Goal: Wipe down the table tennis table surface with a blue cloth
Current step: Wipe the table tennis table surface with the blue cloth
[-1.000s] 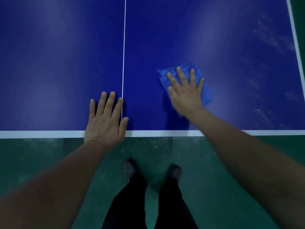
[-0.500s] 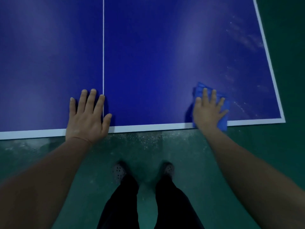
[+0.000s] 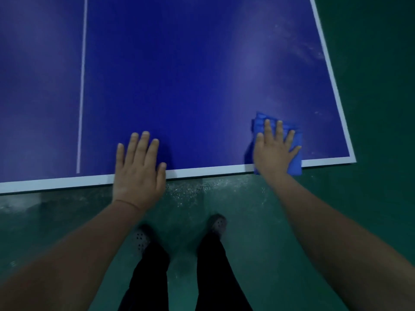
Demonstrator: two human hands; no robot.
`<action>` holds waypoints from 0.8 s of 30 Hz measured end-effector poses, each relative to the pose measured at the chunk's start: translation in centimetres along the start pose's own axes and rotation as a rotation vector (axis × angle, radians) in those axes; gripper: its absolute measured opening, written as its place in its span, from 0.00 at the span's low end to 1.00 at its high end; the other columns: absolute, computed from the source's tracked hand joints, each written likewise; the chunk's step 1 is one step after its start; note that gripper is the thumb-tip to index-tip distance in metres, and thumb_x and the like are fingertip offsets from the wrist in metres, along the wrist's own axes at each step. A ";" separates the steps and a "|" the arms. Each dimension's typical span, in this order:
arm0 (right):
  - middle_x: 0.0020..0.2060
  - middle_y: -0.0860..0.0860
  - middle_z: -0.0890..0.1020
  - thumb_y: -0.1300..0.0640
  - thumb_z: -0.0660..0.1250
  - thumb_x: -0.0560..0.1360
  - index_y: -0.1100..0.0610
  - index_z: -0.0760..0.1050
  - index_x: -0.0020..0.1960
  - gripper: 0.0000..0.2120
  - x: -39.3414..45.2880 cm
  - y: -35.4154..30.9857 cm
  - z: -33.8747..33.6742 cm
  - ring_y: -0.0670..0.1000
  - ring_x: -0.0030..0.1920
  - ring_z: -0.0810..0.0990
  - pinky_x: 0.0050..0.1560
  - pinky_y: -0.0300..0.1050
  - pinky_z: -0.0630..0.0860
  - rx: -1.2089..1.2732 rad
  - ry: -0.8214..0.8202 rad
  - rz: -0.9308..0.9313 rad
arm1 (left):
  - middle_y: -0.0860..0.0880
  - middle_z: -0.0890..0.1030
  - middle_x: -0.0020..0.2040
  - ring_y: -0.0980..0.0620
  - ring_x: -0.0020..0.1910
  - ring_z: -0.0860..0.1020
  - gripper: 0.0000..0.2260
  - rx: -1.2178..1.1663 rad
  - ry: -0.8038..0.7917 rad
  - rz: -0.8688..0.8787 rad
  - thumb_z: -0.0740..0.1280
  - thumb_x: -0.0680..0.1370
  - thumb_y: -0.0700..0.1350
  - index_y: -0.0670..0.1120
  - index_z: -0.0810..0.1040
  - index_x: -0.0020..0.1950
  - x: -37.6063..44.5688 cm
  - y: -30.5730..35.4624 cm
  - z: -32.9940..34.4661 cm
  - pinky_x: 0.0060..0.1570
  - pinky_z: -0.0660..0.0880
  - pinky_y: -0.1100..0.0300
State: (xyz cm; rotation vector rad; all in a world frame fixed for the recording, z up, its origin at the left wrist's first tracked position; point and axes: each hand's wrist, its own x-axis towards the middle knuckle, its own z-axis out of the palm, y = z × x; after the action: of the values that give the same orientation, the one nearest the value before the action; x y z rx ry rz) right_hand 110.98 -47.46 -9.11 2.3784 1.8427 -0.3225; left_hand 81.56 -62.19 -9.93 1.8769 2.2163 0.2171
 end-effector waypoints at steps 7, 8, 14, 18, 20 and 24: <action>0.81 0.44 0.50 0.37 0.36 0.80 0.38 0.49 0.80 0.29 -0.2 1.1 0.3 0.57 0.81 0.43 0.76 0.68 0.39 -0.162 -0.075 -0.701 | 0.39 0.56 0.81 0.41 0.81 0.50 0.30 -0.017 0.035 0.036 0.51 0.81 0.55 0.40 0.59 0.79 2.7 11.9 3.8 0.78 0.44 0.39; 0.81 0.43 0.49 0.37 0.35 0.78 0.38 0.48 0.80 0.30 2.0 4.2 -0.2 0.57 0.81 0.42 0.76 0.68 0.40 -0.170 -0.041 -0.579 | 0.39 0.54 0.81 0.41 0.81 0.48 0.31 0.013 0.020 0.023 0.50 0.82 0.56 0.40 0.58 0.80 2.9 12.7 4.3 0.78 0.43 0.39; 0.82 0.45 0.46 0.42 0.44 0.84 0.40 0.46 0.81 0.26 9.9 15.2 -2.7 0.58 0.81 0.41 0.75 0.72 0.41 0.054 0.044 0.121 | 0.40 0.55 0.81 0.41 0.81 0.49 0.32 0.195 -0.018 -0.035 0.43 0.82 0.60 0.42 0.55 0.81 3.5 13.8 5.8 0.77 0.41 0.38; 0.81 0.46 0.47 0.40 0.42 0.83 0.40 0.45 0.81 0.26 4.2 9.9 -0.5 0.60 0.81 0.42 0.75 0.71 0.39 -0.111 -0.015 -0.445 | 0.39 0.57 0.80 0.40 0.80 0.51 0.33 0.166 -0.007 -0.058 0.45 0.82 0.60 0.41 0.57 0.80 3.5 14.1 5.7 0.77 0.43 0.38; 0.81 0.46 0.51 0.38 0.40 0.82 0.40 0.50 0.80 0.27 3.6 10.5 -0.5 0.61 0.81 0.46 0.75 0.72 0.41 -0.206 -0.076 -0.782 | 0.39 0.57 0.80 0.40 0.80 0.51 0.33 0.161 -0.010 -0.066 0.45 0.82 0.60 0.41 0.58 0.80 3.5 14.3 5.6 0.77 0.44 0.38; 0.81 0.44 0.48 0.38 0.39 0.81 0.39 0.48 0.80 0.28 13.3 14.7 -3.2 0.57 0.81 0.42 0.75 0.71 0.40 -0.159 -0.016 -0.437 | 0.39 0.58 0.80 0.40 0.80 0.52 0.32 0.173 0.005 -0.091 0.46 0.82 0.60 0.42 0.59 0.80 3.6 14.5 5.6 0.77 0.45 0.38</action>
State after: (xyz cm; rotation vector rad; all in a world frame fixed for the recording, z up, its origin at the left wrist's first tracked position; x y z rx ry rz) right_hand 128.65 -37.97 -9.75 1.8530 2.2745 -0.2196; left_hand 96.30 -56.42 -11.85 1.8543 2.3854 0.0145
